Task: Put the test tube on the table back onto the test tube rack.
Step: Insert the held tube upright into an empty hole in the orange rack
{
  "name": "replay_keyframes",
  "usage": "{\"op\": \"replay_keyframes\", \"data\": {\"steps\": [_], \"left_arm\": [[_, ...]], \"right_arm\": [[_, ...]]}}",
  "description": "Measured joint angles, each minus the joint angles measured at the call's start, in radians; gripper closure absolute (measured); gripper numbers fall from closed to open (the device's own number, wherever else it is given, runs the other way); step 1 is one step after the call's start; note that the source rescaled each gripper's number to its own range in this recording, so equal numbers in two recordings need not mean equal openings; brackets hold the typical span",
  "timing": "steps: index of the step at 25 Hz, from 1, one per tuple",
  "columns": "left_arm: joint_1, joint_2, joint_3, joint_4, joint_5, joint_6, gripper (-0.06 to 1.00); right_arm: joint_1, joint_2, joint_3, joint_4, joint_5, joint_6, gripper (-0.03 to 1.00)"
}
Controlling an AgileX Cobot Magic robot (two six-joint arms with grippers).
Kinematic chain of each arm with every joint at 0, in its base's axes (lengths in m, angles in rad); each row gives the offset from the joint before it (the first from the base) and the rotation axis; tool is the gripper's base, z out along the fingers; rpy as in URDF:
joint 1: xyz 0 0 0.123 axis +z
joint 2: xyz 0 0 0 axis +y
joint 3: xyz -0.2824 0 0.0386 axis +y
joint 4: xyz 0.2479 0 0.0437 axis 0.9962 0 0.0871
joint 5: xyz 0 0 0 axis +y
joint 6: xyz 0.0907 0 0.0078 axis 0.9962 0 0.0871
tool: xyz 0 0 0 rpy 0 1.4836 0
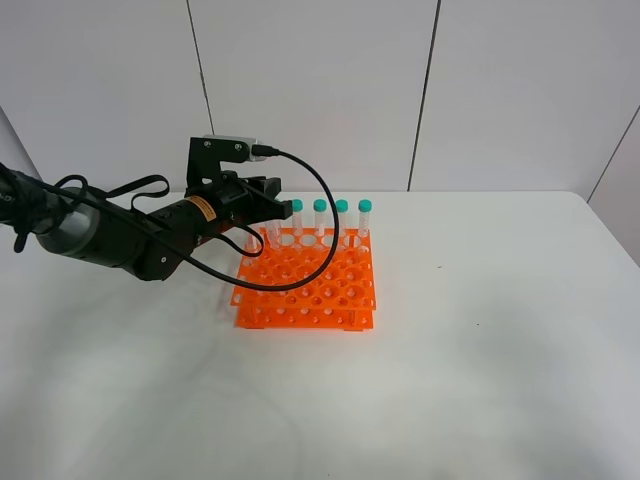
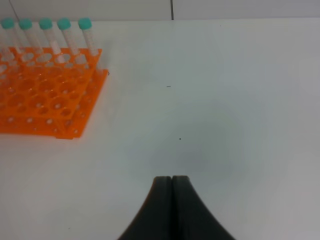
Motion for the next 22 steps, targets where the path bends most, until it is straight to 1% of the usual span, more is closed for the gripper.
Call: {"op": "replay_keyframes", "data": {"steps": [6, 22], "left_arm": [[0.000, 0.000, 0.000, 0.000, 0.015, -0.001, 0.94], [0.000, 0.007, 0.000, 0.000, 0.016, -0.001, 0.94]], "right_arm": [[0.000, 0.000, 0.000, 0.000, 0.000, 0.000, 0.97], [0.000, 0.000, 0.000, 0.000, -0.001, 0.000, 0.97]]}}
